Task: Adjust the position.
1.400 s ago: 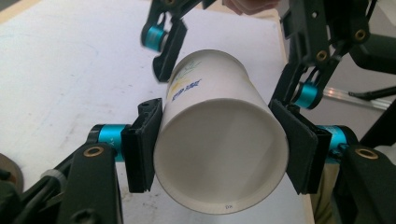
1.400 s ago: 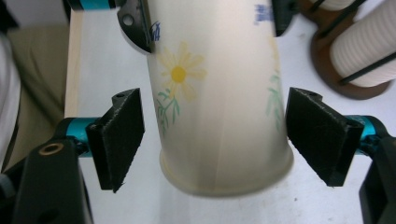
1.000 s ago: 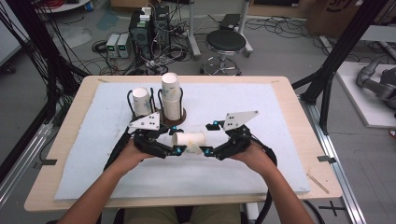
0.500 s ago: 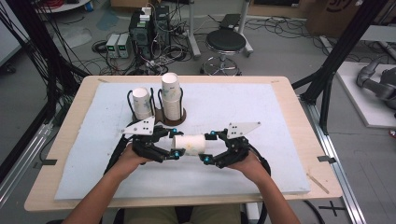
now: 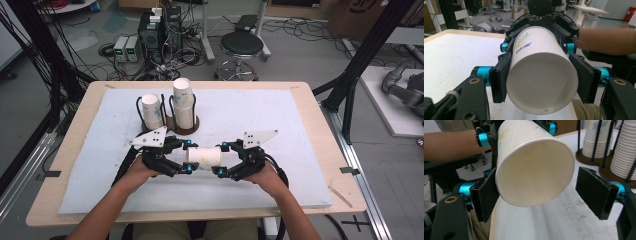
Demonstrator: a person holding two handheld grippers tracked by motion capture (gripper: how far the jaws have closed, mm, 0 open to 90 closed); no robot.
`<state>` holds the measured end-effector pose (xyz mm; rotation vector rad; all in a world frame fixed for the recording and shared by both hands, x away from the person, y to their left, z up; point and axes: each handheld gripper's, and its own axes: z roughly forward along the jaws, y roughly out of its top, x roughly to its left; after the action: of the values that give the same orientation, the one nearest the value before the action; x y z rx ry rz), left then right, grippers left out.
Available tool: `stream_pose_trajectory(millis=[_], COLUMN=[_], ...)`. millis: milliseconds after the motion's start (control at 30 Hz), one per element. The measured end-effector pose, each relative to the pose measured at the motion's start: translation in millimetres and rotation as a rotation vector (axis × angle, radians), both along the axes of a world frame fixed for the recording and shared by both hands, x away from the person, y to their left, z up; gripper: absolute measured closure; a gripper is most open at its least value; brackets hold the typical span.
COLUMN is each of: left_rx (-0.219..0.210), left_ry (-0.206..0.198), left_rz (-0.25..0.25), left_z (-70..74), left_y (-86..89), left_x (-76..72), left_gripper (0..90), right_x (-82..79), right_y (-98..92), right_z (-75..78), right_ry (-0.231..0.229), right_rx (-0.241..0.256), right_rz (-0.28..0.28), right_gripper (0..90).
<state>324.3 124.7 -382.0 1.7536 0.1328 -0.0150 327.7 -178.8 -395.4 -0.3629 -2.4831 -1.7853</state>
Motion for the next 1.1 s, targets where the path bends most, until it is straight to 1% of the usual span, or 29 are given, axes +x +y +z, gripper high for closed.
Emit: stream_pose_trajectory(millis=[33, 100, 233, 267, 300, 333, 367, 467, 500, 533, 567, 600, 667, 700, 733, 767, 800, 833, 900, 933, 967, 1000, 1033, 1067, 1100], left_rx=[-0.001, 0.003, -0.003, -0.005, -0.005, -0.003, 0.004, 0.015, 0.019, 0.018, 0.029, 0.035, 0.05, 0.059, 0.085, 0.085, 0.104, 0.112, 0.121, 0.131, 0.131, 0.135, 0.146, 0.155, 0.163], left_ry=[0.001, -0.001, 0.001, 0.004, 0.016, 0.025, 0.028, 0.038, 0.054, 0.072, 0.084, 0.085, 0.088, 0.086, 0.078, 0.078, 0.069, 0.061, 0.056, 0.046, 0.046, 0.047, 0.046, 0.044, 0.041], left_rz=[-0.004, -0.007, -0.008, -0.005, -0.004, -0.001, 0.003, 0.011, 0.017, 0.024, 0.039, 0.047, 0.075, 0.08, 0.088, 0.088, 0.094, 0.098, 0.112, 0.121, 0.121, 0.129, 0.131, 0.126, 0.123], left_z=[0.0, 0.0, 0.1, -0.1, -0.4, -0.7, -0.8, -1.2, -1.2, -1.2, -0.8, -0.6, 0.8, 1.8, 4.3, 4.3, 6.3, 7.8, 10.3, 12.0, 12.0, 12.7, 13.3, 13.8, 14.1], left_y=[-0.2, -0.2, 1.1, 1.2, 1.3, 1.1, 0.4, -0.5, -1.0, -1.5, -2.2, -2.2, -1.3, -0.4, 1.1, 1.1, 2.4, 3.8, 6.0, 8.1, 8.1, 8.5, 8.9, 9.0, 8.8], left_x=[-0.2, -0.5, -0.2, -0.3, -0.4, -0.6, -1.2, -2.4, -2.9, -3.4, -4.2, -4.7, -5.8, -5.8, -6.4, -6.4, -6.9, -7.0, -7.2, -6.9, -6.9, -7.2, -7.2, -7.0, -7.1], left_gripper=[37.4, 37.4, 37.4, 37.3, 37.3, 37.2, 37.2, 36.8, 28.3, 28.3, 18.7, 16.4, 15.3, 15.2, 15.2, 15.2, 15.2, 15.2, 15.3, 15.3, 15.3, 15.3, 15.3, 15.4, 16.4], right_x=[-0.4, -0.8, -1.5, -1.7, -1.5, -1.0, -0.8, -0.2, -1.0, -1.0, -0.4, -0.4, -0.4, -0.1, 0.4, 0.4, 1.2, 2.3, 4.2, 5.8, 6.5, 6.5, 7.1, 8.0, 9.0], right_y=[0.8, 0.9, 0.1, -0.4, -0.7, -1.3, -2.1, -2.8, -3.0, -3.0, -3.7, -4.1, -4.7, -5.2, -5.7, -5.7, -6.2, -6.6, -7.5, -7.4, -7.1, -7.1, -6.2, -4.6, -1.3], right_z=[-0.2, -0.2, 0.2, 0.7, 1.0, 1.0, 1.0, 0.8, 1.4, 1.4, 2.0, 2.4, 3.1, 4.2, 6.3, 6.3, 7.7, 9.6, 13.3, 16.7, 18.8, 18.8, 20.9, 23.5, 27.5], right_ry=[-0.004, -0.003, -0.017, -0.019, -0.023, -0.016, -0.005, -0.009, -0.008, -0.008, -0.015, -0.015, -0.018, -0.022, -0.029, -0.029, -0.029, -0.034, -0.031, -0.036, -0.035, -0.035, -0.04, -0.047, -0.058], right_rx=[0.004, 0.003, 0.003, 0.004, 0.005, 0.007, 0.004, -0.001, -0.01, -0.01, -0.019, -0.021, -0.024, -0.033, -0.058, -0.058, -0.072, -0.086, -0.111, -0.13, -0.143, -0.143, -0.16, -0.194, -0.248], right_rz=[0.018, 0.018, 0.025, 0.025, 0.023, 0.03, 0.032, 0.037, 0.031, 0.031, 0.028, 0.027, 0.023, 0.019, 0.015, 0.015, 0.011, 0.008, 0.002, 0.005, 0.004, 0.004, 0.005, 0.005, 0.008], right_gripper=[26.7, 27.4, 32.2, 33.5, 34.6, 36.0, 36.3, 36.5, 36.5, 36.5, 36.5, 36.6, 36.6, 36.5, 36.5, 36.5, 36.5, 36.5, 36.5, 36.5, 36.5, 36.5, 36.5, 36.5, 36.4])
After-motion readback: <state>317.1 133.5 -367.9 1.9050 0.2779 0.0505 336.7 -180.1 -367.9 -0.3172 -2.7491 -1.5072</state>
